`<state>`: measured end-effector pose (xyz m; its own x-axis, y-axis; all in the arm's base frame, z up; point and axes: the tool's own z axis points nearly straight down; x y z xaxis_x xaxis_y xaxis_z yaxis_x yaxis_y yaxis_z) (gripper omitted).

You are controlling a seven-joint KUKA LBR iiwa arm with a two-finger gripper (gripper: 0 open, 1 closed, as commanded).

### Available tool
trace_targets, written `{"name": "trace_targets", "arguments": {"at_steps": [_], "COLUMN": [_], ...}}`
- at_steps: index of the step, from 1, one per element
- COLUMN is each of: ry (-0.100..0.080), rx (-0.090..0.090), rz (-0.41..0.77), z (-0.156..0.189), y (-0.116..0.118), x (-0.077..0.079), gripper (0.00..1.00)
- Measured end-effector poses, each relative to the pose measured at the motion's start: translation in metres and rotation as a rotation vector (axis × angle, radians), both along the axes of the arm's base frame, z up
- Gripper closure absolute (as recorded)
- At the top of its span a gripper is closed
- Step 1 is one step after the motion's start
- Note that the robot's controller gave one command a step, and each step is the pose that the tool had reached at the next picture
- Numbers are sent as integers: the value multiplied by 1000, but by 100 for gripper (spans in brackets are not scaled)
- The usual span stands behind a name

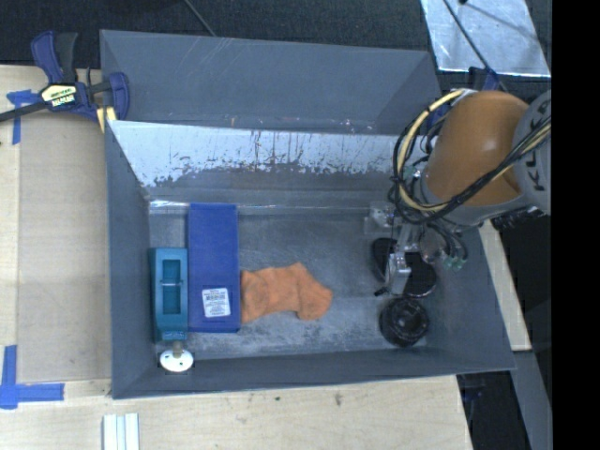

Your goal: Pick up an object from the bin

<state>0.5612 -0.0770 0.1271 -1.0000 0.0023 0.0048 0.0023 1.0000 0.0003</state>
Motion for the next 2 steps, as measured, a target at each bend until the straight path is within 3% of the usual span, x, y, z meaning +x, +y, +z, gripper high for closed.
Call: {"name": "trace_targets", "arguments": {"at_steps": [1,2], "ry": [-8,-8], "rx": [-1,-1], "rz": [2,102], "z": [5,-28], "y": [0,65], "x": [2,0], "gripper": [0,0]}}
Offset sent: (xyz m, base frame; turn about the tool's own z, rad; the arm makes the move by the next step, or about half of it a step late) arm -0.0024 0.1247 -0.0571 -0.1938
